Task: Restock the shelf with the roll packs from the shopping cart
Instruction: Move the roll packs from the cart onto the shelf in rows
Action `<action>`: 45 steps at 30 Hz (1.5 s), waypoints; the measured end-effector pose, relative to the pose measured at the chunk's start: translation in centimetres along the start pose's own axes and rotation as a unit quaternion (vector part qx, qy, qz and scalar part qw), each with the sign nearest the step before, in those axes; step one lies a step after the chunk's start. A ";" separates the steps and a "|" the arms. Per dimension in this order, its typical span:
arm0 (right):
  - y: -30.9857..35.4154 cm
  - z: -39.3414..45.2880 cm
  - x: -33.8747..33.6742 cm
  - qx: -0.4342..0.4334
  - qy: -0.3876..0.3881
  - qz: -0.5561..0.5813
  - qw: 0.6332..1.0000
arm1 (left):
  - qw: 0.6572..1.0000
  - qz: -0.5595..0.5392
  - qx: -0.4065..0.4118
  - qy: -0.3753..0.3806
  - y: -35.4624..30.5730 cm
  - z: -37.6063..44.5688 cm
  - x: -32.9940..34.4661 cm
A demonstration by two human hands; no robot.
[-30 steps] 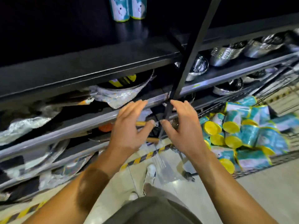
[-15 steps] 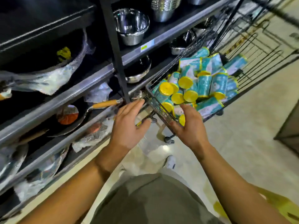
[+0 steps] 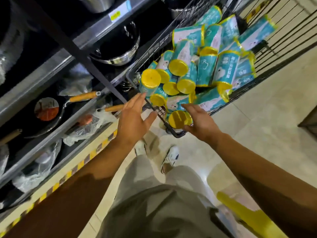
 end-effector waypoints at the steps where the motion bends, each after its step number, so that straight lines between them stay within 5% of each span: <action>1: -0.4 0.7 0.6 -0.014 0.019 -0.007 1.000 | 1.000 0.004 -0.012 0.007 0.5 0.7 0.4; 14: -1.1 7.0 6.4 -0.032 0.218 -0.028 0.975 | 0.996 -0.075 -0.035 0.038 6.4 10.1 3.4; 24: -0.5 8.9 3.6 0.095 0.035 0.096 0.990 | 0.996 -0.001 -0.090 -0.003 7.5 14.9 5.1; 28: -1.4 8.5 0.2 0.211 -0.027 0.350 0.912 | 0.993 -0.056 -0.106 0.013 6.8 14.8 3.8; 36: 0.9 9.1 -6.8 0.214 -0.091 0.699 0.676 | 0.931 -0.336 -0.134 0.047 -1.1 14.2 -2.8; 38: 2.0 8.7 -8.8 0.222 -0.111 0.704 0.665 | 0.917 -0.369 -0.148 0.046 -3.1 13.6 -3.4; 41: 3.4 7.5 -11.3 0.225 -0.126 0.657 0.708 | 0.877 -0.440 -0.192 0.027 -5.0 12.6 -4.6; 45: 5.3 5.6 -14.1 0.216 -0.101 0.635 0.735 | 0.879 -0.429 -0.207 0.023 -6.6 11.4 -6.5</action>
Point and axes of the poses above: each hand's wrist, its own z-axis towards the middle knuckle, its own x-axis out of the palm, y = z × x, the point moved 5 cm from there along z, towards the middle knuckle, and after that the axes turned 14 degrees about -z, right-handed, at the moved point
